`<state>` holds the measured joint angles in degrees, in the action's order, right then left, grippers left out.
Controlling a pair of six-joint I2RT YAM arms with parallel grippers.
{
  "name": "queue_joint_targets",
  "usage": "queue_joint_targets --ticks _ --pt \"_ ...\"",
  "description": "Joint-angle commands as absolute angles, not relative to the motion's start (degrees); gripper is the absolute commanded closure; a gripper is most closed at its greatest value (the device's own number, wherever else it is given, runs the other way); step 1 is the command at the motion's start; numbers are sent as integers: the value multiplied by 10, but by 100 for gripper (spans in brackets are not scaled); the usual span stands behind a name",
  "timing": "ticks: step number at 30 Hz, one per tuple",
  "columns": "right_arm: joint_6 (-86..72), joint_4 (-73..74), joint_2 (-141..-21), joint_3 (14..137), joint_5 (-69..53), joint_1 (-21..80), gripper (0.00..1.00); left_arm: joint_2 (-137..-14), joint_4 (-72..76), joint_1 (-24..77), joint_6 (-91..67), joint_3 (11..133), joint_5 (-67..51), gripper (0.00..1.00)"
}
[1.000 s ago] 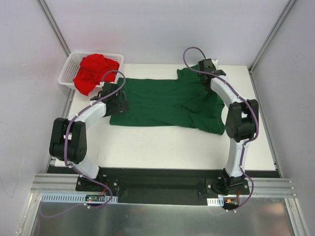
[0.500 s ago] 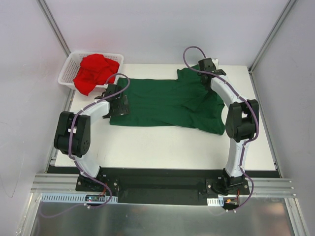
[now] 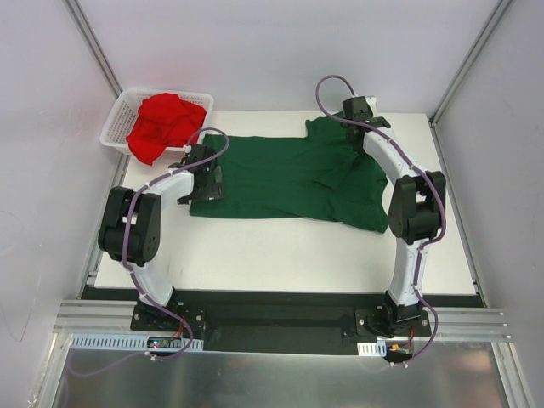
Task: Fold and stack the t-shirts
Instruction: Fold the flattened tshirt in 1/3 of the way
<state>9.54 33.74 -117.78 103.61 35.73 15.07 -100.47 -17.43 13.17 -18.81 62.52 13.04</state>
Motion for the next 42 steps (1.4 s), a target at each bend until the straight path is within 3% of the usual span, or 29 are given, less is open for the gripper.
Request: queue_joint_targets --ticks 1,42 --pt "102 326 -1185 1061 355 147 99 -1013 -199 139 -173 651 157 2" --pt "151 289 -1246 1140 366 152 99 -1054 -240 153 -155 683 200 3"
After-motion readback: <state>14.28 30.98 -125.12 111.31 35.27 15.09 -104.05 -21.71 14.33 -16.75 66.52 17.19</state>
